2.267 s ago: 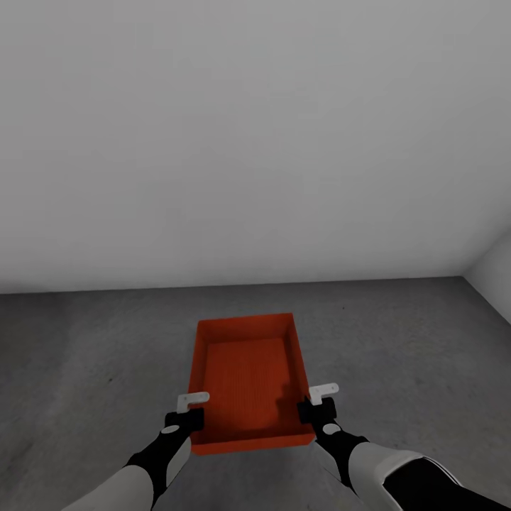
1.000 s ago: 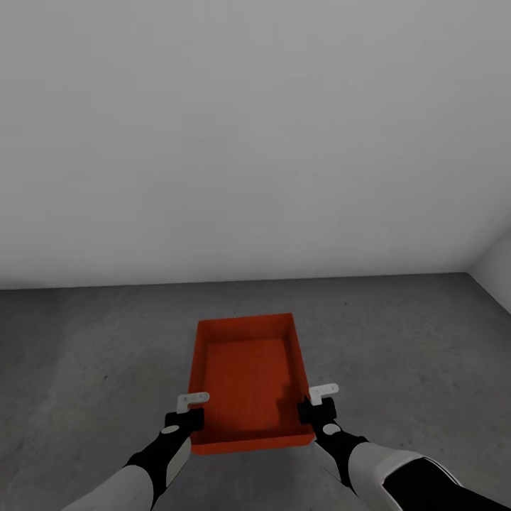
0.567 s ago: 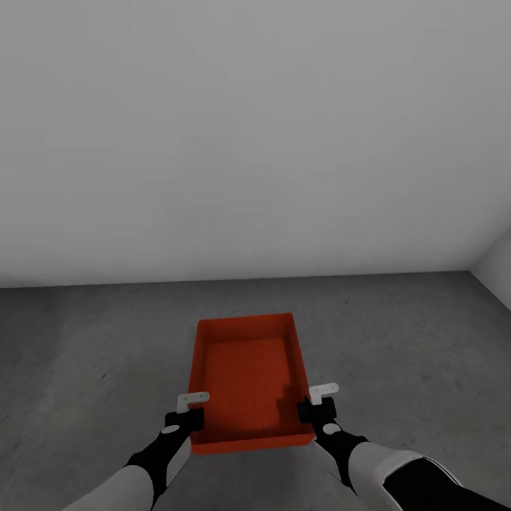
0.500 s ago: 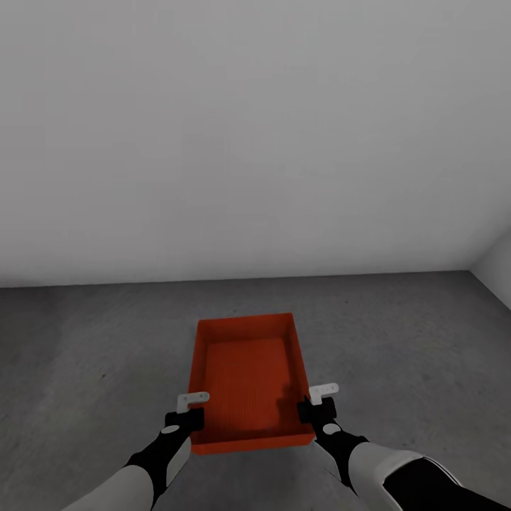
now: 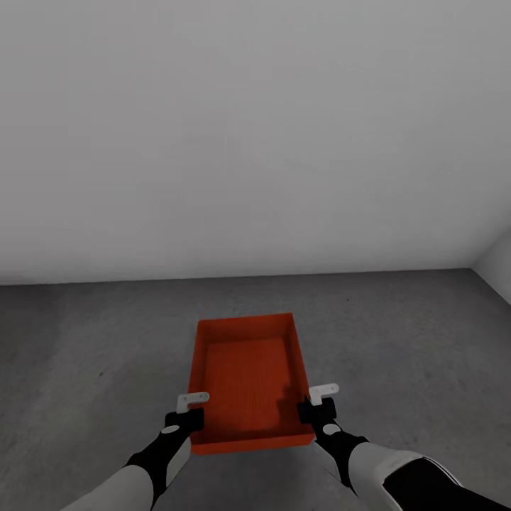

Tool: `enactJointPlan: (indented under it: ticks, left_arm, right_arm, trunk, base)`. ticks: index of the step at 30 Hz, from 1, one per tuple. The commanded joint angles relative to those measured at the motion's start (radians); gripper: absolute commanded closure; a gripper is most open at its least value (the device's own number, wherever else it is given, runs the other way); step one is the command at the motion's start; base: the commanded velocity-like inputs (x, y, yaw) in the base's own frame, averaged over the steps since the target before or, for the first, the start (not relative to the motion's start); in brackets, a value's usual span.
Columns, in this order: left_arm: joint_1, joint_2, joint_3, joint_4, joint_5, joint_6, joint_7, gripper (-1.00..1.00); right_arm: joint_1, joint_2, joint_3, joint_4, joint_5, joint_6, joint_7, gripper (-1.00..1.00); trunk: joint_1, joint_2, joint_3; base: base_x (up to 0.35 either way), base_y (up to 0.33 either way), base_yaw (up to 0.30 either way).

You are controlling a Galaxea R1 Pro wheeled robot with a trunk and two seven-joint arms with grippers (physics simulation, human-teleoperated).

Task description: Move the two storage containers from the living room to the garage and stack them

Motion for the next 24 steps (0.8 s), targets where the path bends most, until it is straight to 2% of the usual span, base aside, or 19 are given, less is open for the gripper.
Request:
enactJointPlan:
  ticks: [1, 24]
  left_arm:
    - [0.0, 0.013, 0.014, 0.004, -0.004, -0.004, 0.034, 1.0]
    - [0.0, 0.013, 0.013, 0.004, -0.004, -0.004, 0.034, 1.0]
  right_arm:
    - [-0.003, 0.001, -0.055, -0.069, -0.061, -0.014, -0.003, 1.0]
    - [-0.003, 0.0, -0.055, -0.069, -0.061, -0.014, -0.003, 1.0]
  trunk:
    - [0.004, -0.008, -0.004]
    - [0.092, -0.169, -0.076]
  base:
    - [0.0, 0.0, 0.0]
    - [0.0, 0.0, 0.0]
